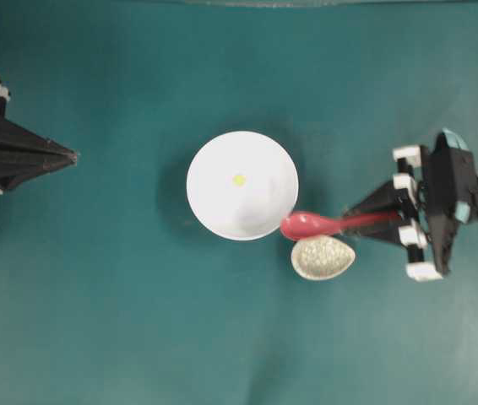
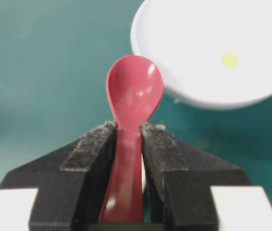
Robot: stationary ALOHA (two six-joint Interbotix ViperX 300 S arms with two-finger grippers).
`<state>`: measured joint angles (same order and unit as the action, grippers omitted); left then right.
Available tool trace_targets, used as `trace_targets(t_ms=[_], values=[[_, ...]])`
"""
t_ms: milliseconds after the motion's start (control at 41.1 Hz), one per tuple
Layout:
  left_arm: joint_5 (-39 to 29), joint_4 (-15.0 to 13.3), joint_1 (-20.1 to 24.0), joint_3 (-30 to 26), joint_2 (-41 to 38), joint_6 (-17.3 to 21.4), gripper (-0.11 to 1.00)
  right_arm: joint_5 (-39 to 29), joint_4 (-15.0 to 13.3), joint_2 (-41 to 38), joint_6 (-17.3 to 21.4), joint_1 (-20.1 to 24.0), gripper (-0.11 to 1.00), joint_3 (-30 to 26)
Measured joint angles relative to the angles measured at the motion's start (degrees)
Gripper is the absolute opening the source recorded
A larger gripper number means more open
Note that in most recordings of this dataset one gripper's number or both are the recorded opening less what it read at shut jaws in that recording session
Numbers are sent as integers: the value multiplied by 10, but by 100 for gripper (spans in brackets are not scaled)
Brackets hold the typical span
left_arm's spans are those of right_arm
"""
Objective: Scoop the yellow hexagonal prism block from the bowl with a spoon using the right arm.
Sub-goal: 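Lift the spoon and carry it left into the white bowl, then push the spoon bowl under the yellow block inside the white bowl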
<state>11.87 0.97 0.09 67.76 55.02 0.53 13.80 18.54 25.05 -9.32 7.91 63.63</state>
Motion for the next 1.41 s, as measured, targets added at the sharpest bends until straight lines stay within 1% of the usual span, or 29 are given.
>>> trace_targets(t_ms=[195, 316, 414, 584, 803, 949, 1095, 1411], values=[[0, 0, 0, 0, -1, 0, 0, -106, -9, -11, -26, -64, 24, -72], [0, 0, 0, 0, -1, 0, 0, -160, -19, -37, -40, -98, 24, -117], [-1, 0, 0, 0, -1, 0, 0, -203, -29, -68, -47, -117, 24, -157], [-4, -1, 0, 0, -1, 0, 0, -284, -45, -122, -51, -135, 24, -222], [-5, 0, 0, 0, -1, -2, 0, -380, -61, -187, -47, -141, 24, -292], [-8, 0, 0, 0, -1, -2, 0, -408, -67, -205, -44, -146, 24, -310], [-11, 0, 0, 0, -1, -2, 0, -410, -68, -212, -43, -155, 24, -311], [-14, 0, 0, 0, -1, -2, 0, -410, -68, -227, -41, -155, 24, -311]])
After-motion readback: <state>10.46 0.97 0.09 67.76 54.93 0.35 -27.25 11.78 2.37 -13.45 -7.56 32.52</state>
